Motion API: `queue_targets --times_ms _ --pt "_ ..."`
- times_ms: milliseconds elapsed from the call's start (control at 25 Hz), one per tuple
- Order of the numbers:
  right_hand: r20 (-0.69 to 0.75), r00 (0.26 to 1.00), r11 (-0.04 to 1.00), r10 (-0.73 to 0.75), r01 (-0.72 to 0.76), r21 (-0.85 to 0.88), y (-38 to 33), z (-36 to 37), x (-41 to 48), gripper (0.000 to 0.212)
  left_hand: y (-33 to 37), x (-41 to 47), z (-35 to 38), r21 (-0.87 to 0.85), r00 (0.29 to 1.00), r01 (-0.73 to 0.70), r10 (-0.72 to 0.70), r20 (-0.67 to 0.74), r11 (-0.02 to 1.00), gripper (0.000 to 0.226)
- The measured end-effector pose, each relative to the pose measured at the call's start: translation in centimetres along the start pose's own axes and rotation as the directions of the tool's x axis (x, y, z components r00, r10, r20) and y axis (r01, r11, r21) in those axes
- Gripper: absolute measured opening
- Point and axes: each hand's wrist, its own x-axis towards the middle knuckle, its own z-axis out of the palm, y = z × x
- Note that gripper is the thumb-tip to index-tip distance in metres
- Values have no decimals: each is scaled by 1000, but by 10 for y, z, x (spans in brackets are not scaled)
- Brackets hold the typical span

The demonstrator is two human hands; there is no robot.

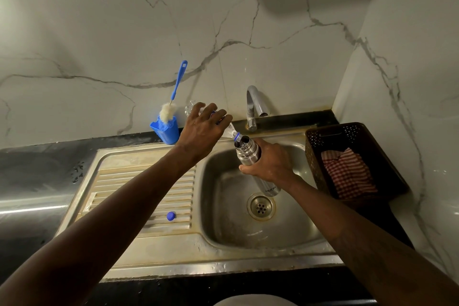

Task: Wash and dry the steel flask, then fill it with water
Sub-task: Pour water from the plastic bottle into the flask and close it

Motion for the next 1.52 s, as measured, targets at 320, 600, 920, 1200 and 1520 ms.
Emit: queue_targets --times_ms 320,600,920,1200,1520 --pt "-4 1000 1000 4 -4 -2 -2 1 0 75 -1 -2 -1 29 1000 -7 8 -22 1000 60" --pt "2 1000 1000 -1 1 2 -4 3 1 75 -3 -2 -3 57 1000 -16 17 -23 998 63" --pt "12 1000 1000 28 -28 4 -7 5 1 74 -5 -2 -1 71 996 -44 50 -74 997 56" --pt "46 998 999 35 -36 11 -8 7 2 74 -5 1 -4 65 990 -73 81 -120 995 55" --pt "32 999 999 43 -44 21 -6 9 1 74 -3 0 3 80 963 -142 157 -221 987 46"
